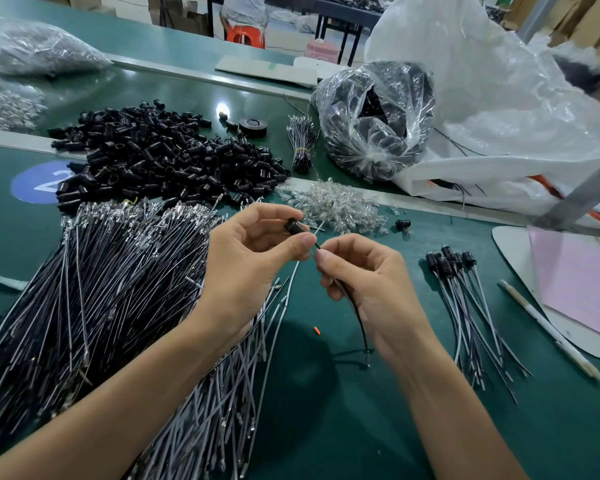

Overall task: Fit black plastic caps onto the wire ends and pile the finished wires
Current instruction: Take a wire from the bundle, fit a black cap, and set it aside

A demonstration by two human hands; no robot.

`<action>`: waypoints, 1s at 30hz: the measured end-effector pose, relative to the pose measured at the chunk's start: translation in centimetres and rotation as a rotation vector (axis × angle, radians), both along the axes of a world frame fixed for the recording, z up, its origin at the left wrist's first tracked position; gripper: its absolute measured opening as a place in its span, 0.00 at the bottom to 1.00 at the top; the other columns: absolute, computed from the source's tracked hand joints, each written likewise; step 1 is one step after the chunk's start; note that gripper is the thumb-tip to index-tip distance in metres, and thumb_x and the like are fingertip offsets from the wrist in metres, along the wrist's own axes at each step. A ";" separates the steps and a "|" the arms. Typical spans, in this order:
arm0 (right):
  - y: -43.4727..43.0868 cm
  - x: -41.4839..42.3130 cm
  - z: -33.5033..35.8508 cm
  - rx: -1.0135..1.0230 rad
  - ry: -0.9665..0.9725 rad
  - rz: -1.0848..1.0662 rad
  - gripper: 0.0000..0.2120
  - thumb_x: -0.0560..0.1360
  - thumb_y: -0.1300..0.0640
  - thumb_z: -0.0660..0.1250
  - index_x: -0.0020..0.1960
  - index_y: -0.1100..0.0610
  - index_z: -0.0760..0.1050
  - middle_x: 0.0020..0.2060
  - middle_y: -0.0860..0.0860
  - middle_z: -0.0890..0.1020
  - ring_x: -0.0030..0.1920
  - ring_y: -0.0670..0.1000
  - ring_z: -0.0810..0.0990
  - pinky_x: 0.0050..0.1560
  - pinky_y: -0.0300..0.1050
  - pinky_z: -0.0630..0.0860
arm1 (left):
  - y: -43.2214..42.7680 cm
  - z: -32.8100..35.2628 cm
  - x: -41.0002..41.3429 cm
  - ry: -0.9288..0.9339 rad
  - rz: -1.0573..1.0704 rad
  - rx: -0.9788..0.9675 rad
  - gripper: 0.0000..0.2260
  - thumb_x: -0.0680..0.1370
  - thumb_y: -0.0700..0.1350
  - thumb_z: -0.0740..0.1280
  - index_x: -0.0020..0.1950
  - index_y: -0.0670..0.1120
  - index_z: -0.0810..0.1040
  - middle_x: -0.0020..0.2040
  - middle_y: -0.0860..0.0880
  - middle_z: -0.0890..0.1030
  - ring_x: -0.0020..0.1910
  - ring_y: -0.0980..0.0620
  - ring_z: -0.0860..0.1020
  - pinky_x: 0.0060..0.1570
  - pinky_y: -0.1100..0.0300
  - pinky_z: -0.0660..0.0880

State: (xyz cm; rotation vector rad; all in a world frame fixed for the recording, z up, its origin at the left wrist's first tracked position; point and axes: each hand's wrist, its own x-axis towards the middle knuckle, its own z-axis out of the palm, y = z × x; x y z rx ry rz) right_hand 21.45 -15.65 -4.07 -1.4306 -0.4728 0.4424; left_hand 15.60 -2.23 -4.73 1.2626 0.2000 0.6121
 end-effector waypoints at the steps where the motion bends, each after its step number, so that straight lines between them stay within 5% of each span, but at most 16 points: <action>1: 0.1 -0.1 -0.1 0.000 -0.002 -0.005 0.07 0.74 0.67 0.70 0.39 0.58 0.79 0.30 0.52 0.78 0.30 0.48 0.74 0.29 0.36 0.69 | 0.0 0.0 0.0 0.000 0.009 -0.001 0.14 0.64 0.39 0.76 0.48 0.42 0.81 0.38 0.47 0.85 0.34 0.52 0.81 0.42 0.62 0.80; 18: 0.6 -0.9 -0.1 -0.019 -0.044 -0.144 0.07 0.75 0.65 0.69 0.39 0.58 0.78 0.28 0.49 0.79 0.26 0.44 0.70 0.26 0.32 0.66 | -0.3 0.0 -0.2 0.023 -0.014 -0.104 0.16 0.63 0.47 0.75 0.48 0.43 0.82 0.42 0.42 0.86 0.42 0.49 0.84 0.44 0.58 0.81; 30: 0.2 -0.6 -0.2 -0.124 -0.312 -0.172 0.05 0.73 0.59 0.73 0.39 0.55 0.82 0.29 0.47 0.80 0.29 0.44 0.71 0.31 0.36 0.68 | -0.1 0.0 -0.2 0.049 -0.042 -0.127 0.17 0.59 0.49 0.78 0.44 0.43 0.83 0.41 0.42 0.86 0.40 0.49 0.84 0.46 0.56 0.82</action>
